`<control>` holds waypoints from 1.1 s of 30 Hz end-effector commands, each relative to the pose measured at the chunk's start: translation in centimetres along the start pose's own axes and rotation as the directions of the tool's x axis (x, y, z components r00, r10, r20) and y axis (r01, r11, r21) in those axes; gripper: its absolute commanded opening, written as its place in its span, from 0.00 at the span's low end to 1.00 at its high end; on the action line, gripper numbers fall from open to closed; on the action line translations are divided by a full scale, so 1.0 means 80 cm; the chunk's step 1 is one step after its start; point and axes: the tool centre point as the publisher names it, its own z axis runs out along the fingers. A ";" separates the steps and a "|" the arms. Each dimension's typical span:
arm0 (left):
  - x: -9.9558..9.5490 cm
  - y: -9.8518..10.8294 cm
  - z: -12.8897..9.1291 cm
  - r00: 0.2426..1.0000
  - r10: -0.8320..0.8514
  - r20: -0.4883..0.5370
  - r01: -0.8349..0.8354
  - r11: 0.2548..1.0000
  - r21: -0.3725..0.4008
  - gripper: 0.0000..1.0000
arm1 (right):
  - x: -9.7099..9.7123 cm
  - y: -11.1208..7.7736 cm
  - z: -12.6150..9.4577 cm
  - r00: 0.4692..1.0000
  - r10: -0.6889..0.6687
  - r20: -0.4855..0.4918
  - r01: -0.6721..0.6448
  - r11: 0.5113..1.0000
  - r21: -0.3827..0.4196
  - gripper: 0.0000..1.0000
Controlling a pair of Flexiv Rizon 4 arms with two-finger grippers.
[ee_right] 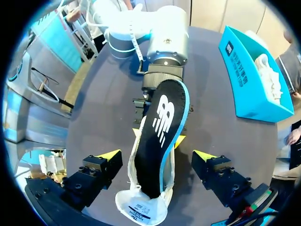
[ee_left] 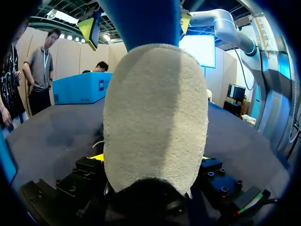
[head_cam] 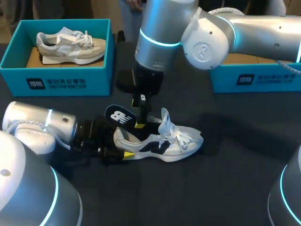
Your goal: Take the shoe out of the shoebox, open the shoe tongue, remove and reinsert the insole, then place the shoe into the shoebox
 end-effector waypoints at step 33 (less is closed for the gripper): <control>-0.001 0.004 0.007 1.000 -0.001 -0.001 0.001 1.000 -0.004 0.00 | 0.009 0.006 0.001 0.926 0.248 -0.286 -0.336 0.885 -0.322 1.00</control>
